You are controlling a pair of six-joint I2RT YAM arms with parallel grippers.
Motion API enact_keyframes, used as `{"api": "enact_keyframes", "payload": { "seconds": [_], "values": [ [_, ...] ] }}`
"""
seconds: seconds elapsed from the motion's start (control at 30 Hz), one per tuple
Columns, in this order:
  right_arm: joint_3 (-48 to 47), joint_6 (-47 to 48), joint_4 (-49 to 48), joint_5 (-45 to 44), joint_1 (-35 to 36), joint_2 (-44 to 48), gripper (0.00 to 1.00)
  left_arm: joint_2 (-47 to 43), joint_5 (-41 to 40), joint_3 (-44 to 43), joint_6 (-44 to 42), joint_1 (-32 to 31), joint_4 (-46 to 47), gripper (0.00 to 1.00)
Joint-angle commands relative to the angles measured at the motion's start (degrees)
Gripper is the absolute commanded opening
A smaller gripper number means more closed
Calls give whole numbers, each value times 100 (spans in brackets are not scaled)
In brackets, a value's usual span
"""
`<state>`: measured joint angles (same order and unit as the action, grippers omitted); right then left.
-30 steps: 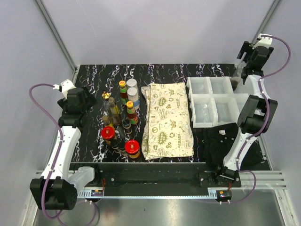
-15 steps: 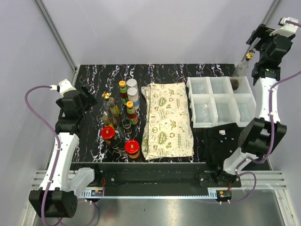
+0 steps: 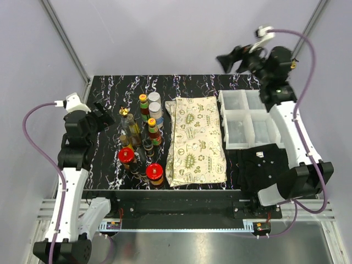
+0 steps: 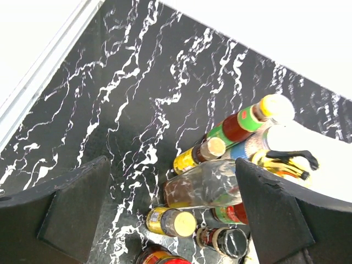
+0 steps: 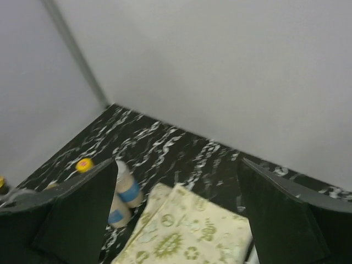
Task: Organize the condiment bottles
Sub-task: Pick up the bottle from the center of the board.
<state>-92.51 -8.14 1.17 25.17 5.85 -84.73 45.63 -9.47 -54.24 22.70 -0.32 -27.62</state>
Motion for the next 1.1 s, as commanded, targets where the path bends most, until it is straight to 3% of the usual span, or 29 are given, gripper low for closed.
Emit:
{"api": "enact_keyframes", "payload": {
  "seconds": [0.0, 0.1, 0.27, 0.53, 0.7, 1.07],
  "values": [
    [487, 391, 323, 391, 934, 343, 97, -325, -19, 158, 15, 23, 116, 99],
    [760, 628, 419, 813, 1627, 431, 97, -466, -405, 396, 234, 5, 28, 99],
    [875, 1016, 551, 744, 2754, 343, 97, -563, -766, 624, 498, 5, -112, 99],
    [568, 973, -64, 340, 4151, -772, 91, -423, -1047, 801, 1070, 32, -288, 99],
    [357, 551, -1029, 304, 4381, -1536, 81, -291, -1425, 739, 1114, 163, -473, 99],
    [-803, 410, -1515, 155, 4522, -2908, 80, -204, -1953, 652, 1272, 234, -675, 99]
  ]
}}
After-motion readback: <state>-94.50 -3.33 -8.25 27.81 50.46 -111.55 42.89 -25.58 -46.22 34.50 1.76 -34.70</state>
